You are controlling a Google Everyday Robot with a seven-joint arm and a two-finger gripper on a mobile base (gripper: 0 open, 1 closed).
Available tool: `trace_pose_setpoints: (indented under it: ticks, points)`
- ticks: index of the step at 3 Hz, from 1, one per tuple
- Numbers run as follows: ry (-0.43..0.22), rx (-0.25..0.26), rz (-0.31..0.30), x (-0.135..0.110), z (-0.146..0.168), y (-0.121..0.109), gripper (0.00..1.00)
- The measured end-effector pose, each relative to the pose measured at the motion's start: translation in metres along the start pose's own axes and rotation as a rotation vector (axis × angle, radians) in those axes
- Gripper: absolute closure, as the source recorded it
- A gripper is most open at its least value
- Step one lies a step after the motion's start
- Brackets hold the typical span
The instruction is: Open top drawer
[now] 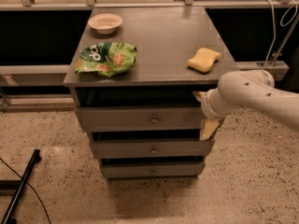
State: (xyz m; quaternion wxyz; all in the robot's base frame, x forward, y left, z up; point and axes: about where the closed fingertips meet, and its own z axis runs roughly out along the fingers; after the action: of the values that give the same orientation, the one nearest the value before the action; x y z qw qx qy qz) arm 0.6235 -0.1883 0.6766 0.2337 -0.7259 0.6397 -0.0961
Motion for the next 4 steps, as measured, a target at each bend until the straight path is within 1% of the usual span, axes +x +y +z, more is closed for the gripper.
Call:
trace_pose_setpoints:
  ticks: [1, 2, 3, 4]
  points:
    - [0.015, -0.013, 0.057, 0.006, 0.017, -0.014, 0.0]
    - [0.027, -0.03, 0.099, 0.014, 0.033, -0.017, 0.14]
    - [0.03, -0.051, 0.129, 0.018, 0.043, -0.018, 0.18]
    - [0.015, -0.084, 0.134, 0.017, 0.044, -0.012, 0.36]
